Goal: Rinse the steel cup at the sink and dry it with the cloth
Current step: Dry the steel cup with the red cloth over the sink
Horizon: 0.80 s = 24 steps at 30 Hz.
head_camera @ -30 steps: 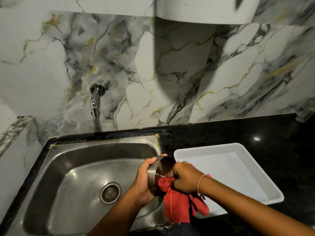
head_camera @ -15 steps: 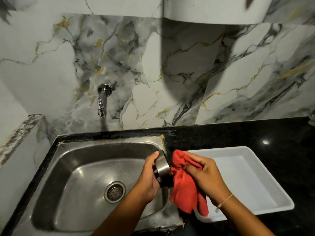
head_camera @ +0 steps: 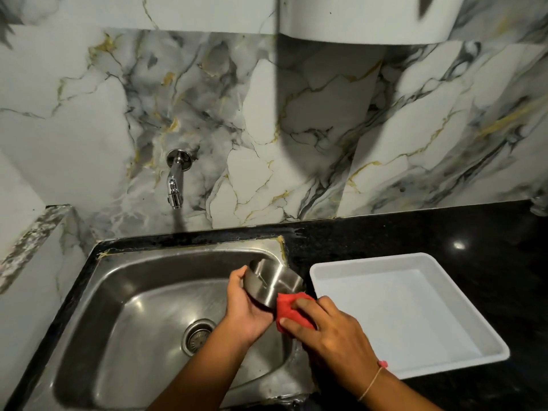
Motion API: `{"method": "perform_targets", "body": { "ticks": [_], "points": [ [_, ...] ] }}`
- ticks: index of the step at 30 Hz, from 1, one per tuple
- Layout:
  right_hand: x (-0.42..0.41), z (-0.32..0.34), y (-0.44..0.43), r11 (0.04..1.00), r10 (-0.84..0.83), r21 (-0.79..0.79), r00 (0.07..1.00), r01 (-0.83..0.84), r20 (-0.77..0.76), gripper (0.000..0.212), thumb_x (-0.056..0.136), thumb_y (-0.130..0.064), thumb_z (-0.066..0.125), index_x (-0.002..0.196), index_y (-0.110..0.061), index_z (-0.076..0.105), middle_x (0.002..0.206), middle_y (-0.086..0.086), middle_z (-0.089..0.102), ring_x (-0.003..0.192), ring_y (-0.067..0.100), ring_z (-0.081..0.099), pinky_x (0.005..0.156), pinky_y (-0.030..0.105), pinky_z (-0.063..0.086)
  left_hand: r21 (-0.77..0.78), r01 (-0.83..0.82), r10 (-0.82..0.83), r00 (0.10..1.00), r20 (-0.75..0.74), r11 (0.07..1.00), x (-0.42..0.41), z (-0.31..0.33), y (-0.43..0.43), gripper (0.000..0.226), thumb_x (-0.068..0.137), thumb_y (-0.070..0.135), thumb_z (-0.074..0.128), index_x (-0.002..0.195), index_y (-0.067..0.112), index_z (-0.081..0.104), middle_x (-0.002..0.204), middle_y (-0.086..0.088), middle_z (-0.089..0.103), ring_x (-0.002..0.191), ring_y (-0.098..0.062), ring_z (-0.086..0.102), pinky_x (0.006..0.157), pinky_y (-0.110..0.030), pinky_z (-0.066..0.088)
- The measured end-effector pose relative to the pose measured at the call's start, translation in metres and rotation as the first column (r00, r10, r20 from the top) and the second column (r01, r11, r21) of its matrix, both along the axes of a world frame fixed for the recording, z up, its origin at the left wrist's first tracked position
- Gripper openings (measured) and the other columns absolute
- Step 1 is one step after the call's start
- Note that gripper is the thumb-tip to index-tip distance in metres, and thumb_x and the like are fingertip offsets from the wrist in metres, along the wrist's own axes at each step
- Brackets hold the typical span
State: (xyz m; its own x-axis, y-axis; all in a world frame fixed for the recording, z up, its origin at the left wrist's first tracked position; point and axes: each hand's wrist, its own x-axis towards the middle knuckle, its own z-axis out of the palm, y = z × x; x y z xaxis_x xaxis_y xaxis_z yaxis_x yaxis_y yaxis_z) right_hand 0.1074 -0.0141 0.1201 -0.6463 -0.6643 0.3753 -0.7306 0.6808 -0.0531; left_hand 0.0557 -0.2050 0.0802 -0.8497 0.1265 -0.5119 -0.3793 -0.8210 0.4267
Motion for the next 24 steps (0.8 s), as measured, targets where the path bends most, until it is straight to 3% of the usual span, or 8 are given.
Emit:
{"method": "perform_targets", "body": {
  "ticks": [2,4,7,8,10,14,19,24],
  "points": [
    [0.002,0.001,-0.001,0.994,0.003,-0.105,1.0,-0.004,-0.014,0.05,0.074,-0.018,0.077,0.118,-0.039,0.069,0.12,0.0,0.072,0.086,0.02,0.066,0.049,0.026,0.054,0.0,0.005,-0.005,1.0,0.002,1.0,-0.004,0.001,-0.009,0.058,0.076,0.044,0.058,0.119,0.006,0.066,0.106,-0.025,0.072,0.096,-0.04,0.068,0.09,-0.047,0.053],
    [0.005,-0.002,-0.002,0.929,-0.016,-0.368,0.996,0.049,0.092,0.052,0.077,-0.009,0.073,0.117,-0.042,0.071,0.121,-0.006,0.07,0.098,0.015,0.065,0.069,0.025,0.058,-0.047,0.046,-0.047,0.999,-0.007,0.998,-0.007,0.003,-0.017,0.056,0.078,0.046,0.062,0.111,0.002,0.072,0.108,-0.026,0.074,0.099,-0.041,0.07,0.091,-0.048,0.056],
    [0.003,-0.003,0.007,0.494,0.106,-0.773,0.855,0.398,0.508,0.065,0.081,0.018,0.061,0.107,-0.04,0.078,0.11,-0.011,0.074,0.104,0.014,0.071,0.087,0.014,0.055,-0.161,0.096,-0.101,0.995,-0.022,0.982,-0.01,0.004,-0.022,0.047,0.081,0.049,0.067,0.092,0.006,0.082,0.099,-0.021,0.079,0.092,-0.036,0.076,0.074,-0.044,0.063],
    [-0.003,-0.001,0.011,0.353,0.172,-0.788,0.793,0.505,0.585,0.062,0.084,0.02,0.06,0.106,-0.035,0.079,0.11,-0.008,0.077,0.105,0.015,0.072,0.086,0.013,0.056,-0.193,0.1,-0.106,0.994,-0.02,0.976,-0.01,0.003,-0.021,0.043,0.081,0.047,0.068,0.089,0.007,0.083,0.095,-0.019,0.08,0.087,-0.034,0.077,0.069,-0.041,0.063],
    [-0.018,0.003,0.018,0.232,0.252,-0.726,0.681,0.648,0.688,0.052,0.088,0.013,0.062,0.111,-0.03,0.077,0.112,-0.006,0.08,0.107,0.013,0.073,0.085,0.013,0.058,-0.254,0.106,-0.111,0.994,-0.005,0.962,-0.008,0.002,-0.017,0.039,0.08,0.044,0.068,0.085,0.008,0.083,0.089,-0.018,0.08,0.08,-0.032,0.078,0.062,-0.038,0.063],
    [-0.047,0.011,0.014,0.256,0.287,-0.633,0.568,0.73,0.771,0.051,0.09,0.013,0.059,0.12,-0.027,0.069,0.122,0.003,0.075,0.102,0.009,0.073,0.084,0.018,0.06,-0.344,0.1,-0.103,0.995,0.01,0.933,-0.006,0.002,-0.003,0.035,0.08,0.041,0.07,0.087,0.01,0.082,0.09,-0.018,0.079,0.082,-0.032,0.077,0.071,-0.039,0.063],
    [-0.029,-0.005,0.006,0.265,0.243,-0.604,0.554,0.752,0.796,0.049,0.089,0.012,0.06,0.128,-0.017,0.068,0.126,0.002,0.074,0.116,0.014,0.069,0.11,0.042,0.05,-0.382,-0.066,0.084,0.996,0.029,0.922,-0.006,-0.005,0.002,0.037,0.081,0.039,0.069,0.104,0.01,0.073,0.09,-0.013,0.077,0.086,-0.031,0.072,0.083,-0.043,0.056],
    [0.015,-0.026,-0.016,0.267,0.139,-0.621,0.608,0.737,0.782,0.055,0.086,0.006,0.069,0.116,-0.04,0.073,0.104,-0.012,0.08,0.103,0.006,0.073,0.089,0.017,0.056,-0.443,-0.185,0.22,0.975,0.028,0.877,-0.007,-0.006,0.009,0.03,0.086,0.038,0.067,0.104,0.015,0.07,0.106,-0.014,0.074,0.096,-0.03,0.071,0.084,-0.046,0.058]
  ]
}}
